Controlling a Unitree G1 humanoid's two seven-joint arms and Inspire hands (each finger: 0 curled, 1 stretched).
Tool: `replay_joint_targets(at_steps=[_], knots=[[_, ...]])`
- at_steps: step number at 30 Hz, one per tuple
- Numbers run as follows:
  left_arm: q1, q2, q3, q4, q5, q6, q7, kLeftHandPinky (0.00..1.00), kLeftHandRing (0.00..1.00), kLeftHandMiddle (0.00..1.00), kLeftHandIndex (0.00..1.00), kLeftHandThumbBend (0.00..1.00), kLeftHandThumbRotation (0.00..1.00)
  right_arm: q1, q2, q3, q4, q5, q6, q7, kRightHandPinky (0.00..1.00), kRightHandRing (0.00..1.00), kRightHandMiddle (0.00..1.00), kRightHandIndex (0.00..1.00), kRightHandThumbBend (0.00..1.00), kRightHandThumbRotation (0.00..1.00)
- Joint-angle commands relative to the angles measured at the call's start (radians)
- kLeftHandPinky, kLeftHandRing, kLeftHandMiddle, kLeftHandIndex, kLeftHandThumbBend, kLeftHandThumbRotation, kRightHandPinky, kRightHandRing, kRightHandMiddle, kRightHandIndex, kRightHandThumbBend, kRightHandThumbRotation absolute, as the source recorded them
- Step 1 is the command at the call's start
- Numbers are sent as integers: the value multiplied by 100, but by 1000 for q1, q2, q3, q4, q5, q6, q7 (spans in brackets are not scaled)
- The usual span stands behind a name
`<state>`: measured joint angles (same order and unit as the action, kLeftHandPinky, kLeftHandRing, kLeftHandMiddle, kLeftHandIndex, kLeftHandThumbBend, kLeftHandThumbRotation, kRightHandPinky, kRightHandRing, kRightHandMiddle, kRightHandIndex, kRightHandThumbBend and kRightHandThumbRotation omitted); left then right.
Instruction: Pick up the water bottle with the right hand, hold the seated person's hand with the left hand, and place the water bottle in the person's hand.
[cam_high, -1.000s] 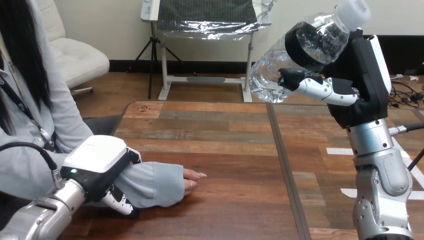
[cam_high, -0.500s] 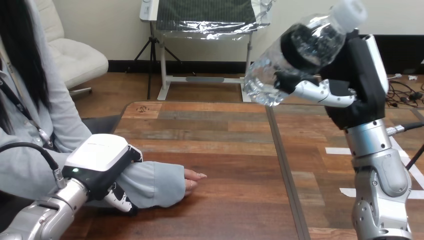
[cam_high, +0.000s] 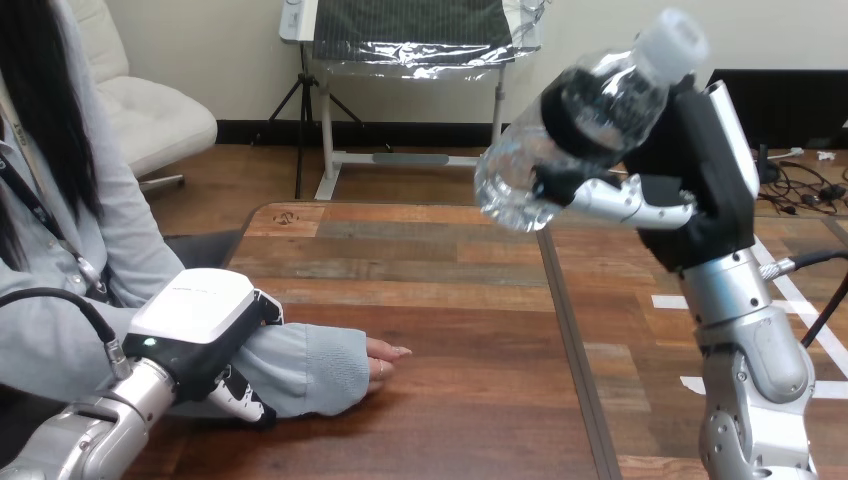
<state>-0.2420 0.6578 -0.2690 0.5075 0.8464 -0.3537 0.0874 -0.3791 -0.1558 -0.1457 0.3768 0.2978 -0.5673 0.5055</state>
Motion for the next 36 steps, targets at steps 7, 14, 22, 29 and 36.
replay_joint_targets(at_steps=[7,14,22,29,36], knots=[[-23,-8,-7,-16,-25,-1,32,33,36,42,45,87,0,-31,8,23,4,-5,-11,13,35,32,36,39,68,0],[-3,-5,13,-68,-46,6,32,32,35,41,44,85,0,-48,9,35,73,-15,-42,36,28,30,36,39,68,0],[18,0,36,-133,-81,5,28,31,34,40,42,83,0,-71,11,37,152,-48,-79,33,25,29,36,39,69,0],[44,4,60,-207,-110,15,16,30,34,39,42,83,0,-95,10,39,230,-71,-106,35,21,27,35,41,70,0],[64,9,82,-265,-131,10,14,30,33,38,41,83,0,-114,12,40,300,-73,-129,46,19,25,34,41,71,0]])
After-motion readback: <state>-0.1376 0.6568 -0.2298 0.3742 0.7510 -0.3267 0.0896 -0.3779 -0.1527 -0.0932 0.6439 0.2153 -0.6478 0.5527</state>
